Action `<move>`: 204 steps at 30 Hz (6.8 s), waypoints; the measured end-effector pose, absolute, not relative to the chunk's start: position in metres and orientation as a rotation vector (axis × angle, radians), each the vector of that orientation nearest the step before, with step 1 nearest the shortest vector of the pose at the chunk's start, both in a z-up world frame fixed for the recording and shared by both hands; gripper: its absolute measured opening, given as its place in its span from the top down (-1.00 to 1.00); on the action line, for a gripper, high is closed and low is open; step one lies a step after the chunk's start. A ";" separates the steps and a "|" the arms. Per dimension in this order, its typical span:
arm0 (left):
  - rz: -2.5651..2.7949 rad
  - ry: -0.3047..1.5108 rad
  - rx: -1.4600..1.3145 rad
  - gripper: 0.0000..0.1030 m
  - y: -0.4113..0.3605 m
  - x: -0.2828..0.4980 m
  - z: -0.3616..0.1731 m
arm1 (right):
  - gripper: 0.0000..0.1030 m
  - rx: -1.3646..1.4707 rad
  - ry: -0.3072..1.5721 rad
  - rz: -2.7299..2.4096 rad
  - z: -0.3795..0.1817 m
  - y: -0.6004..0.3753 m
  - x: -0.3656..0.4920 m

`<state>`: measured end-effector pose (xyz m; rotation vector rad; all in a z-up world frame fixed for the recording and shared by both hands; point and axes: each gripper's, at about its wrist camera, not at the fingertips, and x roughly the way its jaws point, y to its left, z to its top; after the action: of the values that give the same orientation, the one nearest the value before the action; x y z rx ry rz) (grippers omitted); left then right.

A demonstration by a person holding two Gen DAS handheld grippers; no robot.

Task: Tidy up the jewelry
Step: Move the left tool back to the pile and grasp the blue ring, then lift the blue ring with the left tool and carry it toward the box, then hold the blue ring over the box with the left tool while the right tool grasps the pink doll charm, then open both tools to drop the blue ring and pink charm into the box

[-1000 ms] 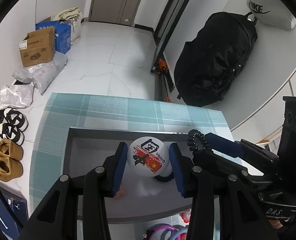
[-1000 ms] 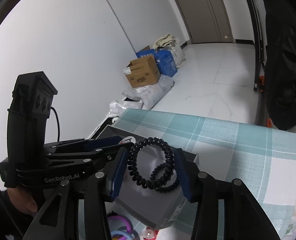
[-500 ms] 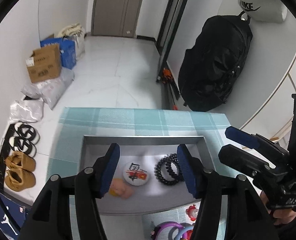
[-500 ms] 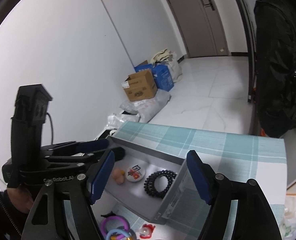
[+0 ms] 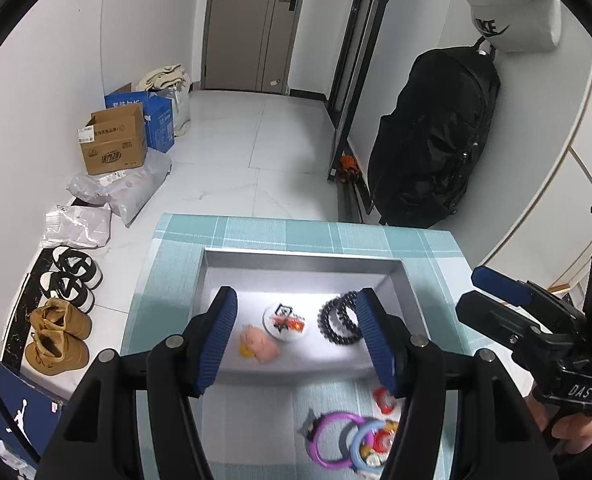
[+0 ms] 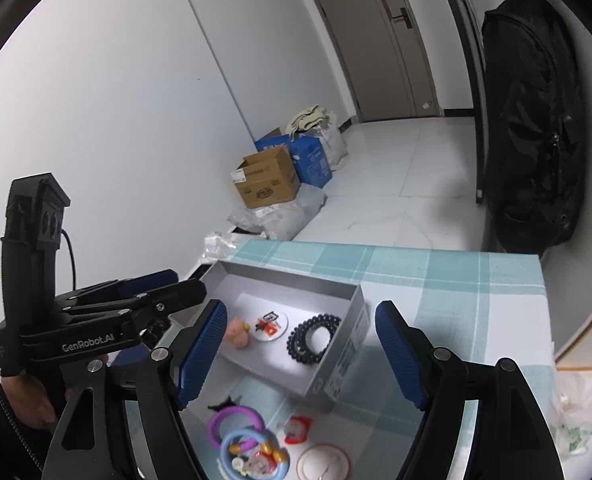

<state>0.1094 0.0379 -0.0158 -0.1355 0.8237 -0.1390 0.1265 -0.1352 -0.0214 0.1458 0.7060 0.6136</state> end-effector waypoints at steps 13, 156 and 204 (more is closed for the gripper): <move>-0.102 0.838 -0.147 -0.27 0.025 0.064 -0.024 | -0.58 0.094 0.743 0.576 -0.037 -0.146 0.090; -0.181 0.725 -0.208 -0.10 0.076 0.052 -0.016 | 0.66 0.142 0.854 0.623 -0.069 -0.118 0.064; -0.218 0.905 -0.218 -0.10 0.038 0.159 -0.054 | 0.65 0.288 0.821 0.679 -0.047 -0.119 0.173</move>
<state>0.1590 0.0383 -0.0535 -0.2175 0.9051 -0.2176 0.1735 -0.1188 -0.0472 0.2884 0.8208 0.6787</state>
